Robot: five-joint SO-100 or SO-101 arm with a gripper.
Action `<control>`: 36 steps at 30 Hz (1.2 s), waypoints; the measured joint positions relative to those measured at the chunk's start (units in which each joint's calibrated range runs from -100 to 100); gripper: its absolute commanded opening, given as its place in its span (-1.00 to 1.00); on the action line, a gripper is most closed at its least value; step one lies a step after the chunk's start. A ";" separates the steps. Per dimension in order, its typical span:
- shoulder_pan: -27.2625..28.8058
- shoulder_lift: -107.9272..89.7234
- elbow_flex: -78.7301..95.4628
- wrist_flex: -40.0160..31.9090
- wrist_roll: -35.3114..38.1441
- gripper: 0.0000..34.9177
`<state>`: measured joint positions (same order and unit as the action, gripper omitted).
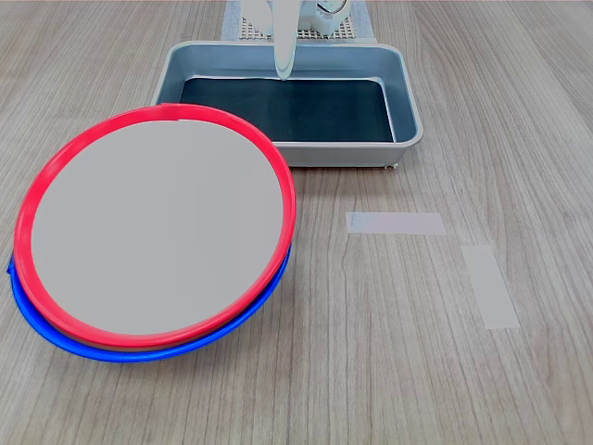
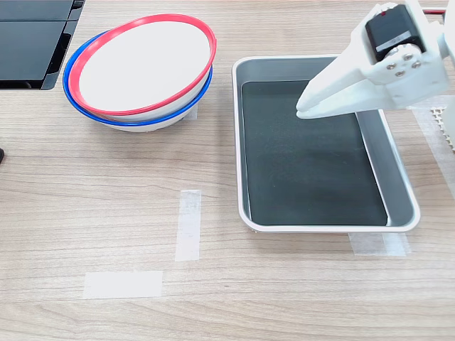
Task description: Lift the stacked dish and set it down on the table.
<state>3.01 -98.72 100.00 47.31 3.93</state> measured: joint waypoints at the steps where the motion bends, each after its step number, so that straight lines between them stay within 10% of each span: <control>1: 0.00 0.00 0.00 0.00 0.00 -0.98; 36: -0.88 0.00 0.00 0.00 0.39 -0.98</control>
<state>2.12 -98.72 100.00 47.31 4.32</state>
